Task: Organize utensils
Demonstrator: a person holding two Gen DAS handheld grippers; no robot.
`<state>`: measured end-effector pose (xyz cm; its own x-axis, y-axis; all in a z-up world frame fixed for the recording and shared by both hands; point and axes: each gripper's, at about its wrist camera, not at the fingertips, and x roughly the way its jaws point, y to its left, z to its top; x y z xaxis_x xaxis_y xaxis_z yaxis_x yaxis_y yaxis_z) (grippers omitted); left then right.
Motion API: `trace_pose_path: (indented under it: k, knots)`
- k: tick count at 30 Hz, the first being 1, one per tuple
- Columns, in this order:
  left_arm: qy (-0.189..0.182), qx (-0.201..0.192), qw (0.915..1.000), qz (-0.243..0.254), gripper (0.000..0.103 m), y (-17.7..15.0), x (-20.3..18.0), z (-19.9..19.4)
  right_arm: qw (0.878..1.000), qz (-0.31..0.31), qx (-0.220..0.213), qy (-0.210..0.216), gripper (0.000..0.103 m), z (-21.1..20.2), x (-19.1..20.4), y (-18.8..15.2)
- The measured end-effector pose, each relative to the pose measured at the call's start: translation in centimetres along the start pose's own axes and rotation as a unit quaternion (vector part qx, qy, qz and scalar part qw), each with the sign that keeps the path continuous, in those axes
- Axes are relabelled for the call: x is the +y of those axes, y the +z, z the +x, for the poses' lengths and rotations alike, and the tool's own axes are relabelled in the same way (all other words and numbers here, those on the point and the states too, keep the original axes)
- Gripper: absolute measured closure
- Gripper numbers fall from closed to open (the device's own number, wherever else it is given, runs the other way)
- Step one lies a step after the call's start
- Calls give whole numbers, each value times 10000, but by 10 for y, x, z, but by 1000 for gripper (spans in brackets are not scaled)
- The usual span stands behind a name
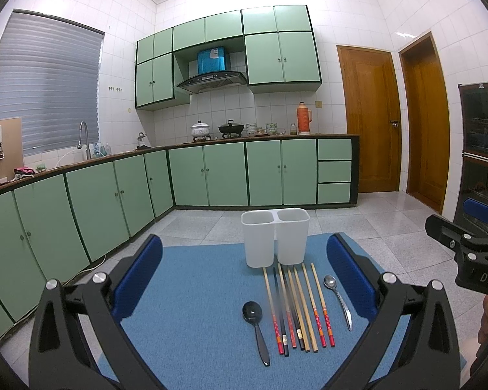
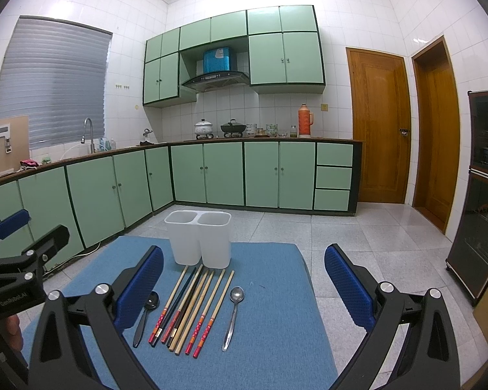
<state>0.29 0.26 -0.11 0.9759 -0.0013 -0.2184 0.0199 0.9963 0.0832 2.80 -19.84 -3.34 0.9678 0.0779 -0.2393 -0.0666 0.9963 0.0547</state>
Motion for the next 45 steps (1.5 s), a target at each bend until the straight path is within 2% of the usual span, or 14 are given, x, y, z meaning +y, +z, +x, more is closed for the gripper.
trace_pose_path:
  k: [45]
  knots:
    - [11,-15,10000,-2,5,-5,5,5,10000,-3,12,3,6,1,0,-1]
